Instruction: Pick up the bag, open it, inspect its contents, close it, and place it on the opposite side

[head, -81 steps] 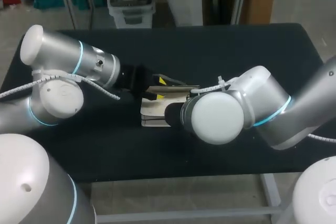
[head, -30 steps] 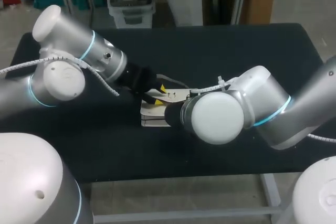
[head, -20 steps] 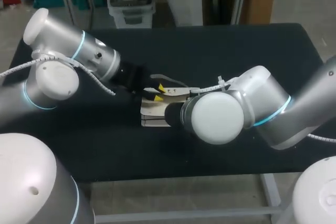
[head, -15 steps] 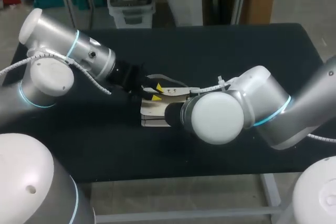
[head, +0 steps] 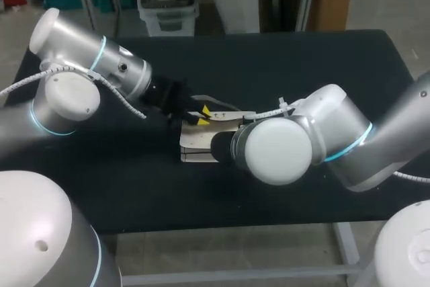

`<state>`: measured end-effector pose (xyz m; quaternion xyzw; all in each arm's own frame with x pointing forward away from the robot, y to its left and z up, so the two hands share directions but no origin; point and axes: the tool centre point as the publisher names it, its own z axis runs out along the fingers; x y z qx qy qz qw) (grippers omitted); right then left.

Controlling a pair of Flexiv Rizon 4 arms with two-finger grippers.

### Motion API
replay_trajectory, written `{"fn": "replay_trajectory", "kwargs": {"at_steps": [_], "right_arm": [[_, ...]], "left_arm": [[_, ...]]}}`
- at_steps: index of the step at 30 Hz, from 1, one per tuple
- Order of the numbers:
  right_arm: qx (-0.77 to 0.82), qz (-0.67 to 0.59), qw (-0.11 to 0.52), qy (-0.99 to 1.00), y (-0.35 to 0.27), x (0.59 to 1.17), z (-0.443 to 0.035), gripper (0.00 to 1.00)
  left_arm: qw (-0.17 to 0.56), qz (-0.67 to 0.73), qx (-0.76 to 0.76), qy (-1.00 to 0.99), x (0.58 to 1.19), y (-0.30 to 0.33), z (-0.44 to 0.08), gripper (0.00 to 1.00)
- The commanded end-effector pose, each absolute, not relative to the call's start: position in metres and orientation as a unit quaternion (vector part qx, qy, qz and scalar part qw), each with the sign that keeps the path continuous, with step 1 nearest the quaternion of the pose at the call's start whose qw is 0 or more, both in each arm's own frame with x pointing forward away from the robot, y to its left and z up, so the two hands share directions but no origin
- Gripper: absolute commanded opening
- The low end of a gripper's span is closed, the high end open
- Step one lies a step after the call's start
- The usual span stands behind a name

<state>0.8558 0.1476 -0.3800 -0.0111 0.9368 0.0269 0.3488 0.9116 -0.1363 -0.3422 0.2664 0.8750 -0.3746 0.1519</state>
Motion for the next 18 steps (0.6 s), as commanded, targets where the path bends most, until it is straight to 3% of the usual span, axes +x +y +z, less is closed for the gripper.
{"fn": "replay_trajectory", "kwargs": {"at_steps": [1,18], "right_arm": [[-0.011,0.027,0.35,0.936,0.148,0.856,-0.382,0.0],[-0.011,0.027,0.35,0.936,0.148,0.856,-0.382,0.0]], "left_arm": [[0.15,-0.368,0.269,0.877,0.908,-0.139,-0.347,0.0],[0.091,-0.335,0.298,0.889,0.899,-0.143,-0.368,0.0]]}}
